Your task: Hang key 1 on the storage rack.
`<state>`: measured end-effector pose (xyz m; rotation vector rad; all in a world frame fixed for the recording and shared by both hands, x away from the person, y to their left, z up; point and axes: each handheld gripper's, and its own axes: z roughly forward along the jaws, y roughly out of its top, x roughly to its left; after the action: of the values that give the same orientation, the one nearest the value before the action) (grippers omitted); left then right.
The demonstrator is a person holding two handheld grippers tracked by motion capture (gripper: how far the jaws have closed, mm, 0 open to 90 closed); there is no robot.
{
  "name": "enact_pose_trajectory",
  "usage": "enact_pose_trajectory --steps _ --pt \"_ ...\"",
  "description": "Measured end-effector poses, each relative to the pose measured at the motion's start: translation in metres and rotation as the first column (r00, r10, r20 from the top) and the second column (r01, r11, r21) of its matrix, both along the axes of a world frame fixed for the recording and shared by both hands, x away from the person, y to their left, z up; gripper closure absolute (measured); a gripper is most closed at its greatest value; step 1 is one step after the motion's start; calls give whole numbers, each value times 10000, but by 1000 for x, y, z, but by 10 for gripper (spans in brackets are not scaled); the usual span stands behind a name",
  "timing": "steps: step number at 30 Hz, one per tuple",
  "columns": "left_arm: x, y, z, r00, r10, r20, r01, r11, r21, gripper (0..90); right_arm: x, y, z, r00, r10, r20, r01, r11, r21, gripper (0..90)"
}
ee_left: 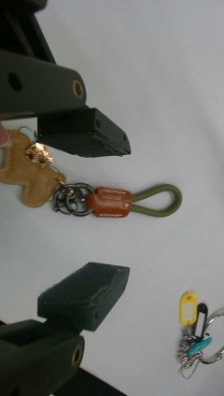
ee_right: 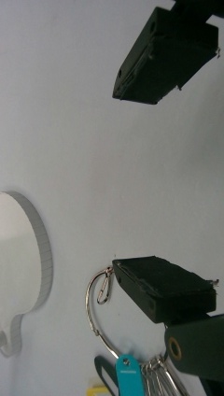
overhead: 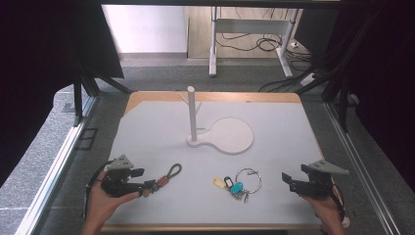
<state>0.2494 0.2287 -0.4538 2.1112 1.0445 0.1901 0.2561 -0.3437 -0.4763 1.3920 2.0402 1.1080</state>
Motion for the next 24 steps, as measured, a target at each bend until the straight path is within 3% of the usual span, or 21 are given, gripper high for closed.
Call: enact_pose_trajectory --steps 4,9,14,16,24 --pt "3 -8 8 9997 -173 151 168 9993 325 331 -9 -5 2 10000 -63 30 64 10000 -72 170" --pt "16 -13 19 9977 -670 -128 675 9966 462 328 -14 -7 0 10000 -39 69 40 9999 -166 180" --pt "27 -22 28 9933 -1116 -293 1133 9915 642 328 -15 -4 -5 10000 48 11 -48 9993 -365 184" --pt "32 -27 31 9894 -1393 -404 1426 9853 945 328 -17 -3 -5 9998 78 164 -72 9992 -394 195" --pt "41 -31 31 9862 -1517 -659 1591 9789 1280 345 -21 0 -3 9982 40 591 -21 9994 -333 249"
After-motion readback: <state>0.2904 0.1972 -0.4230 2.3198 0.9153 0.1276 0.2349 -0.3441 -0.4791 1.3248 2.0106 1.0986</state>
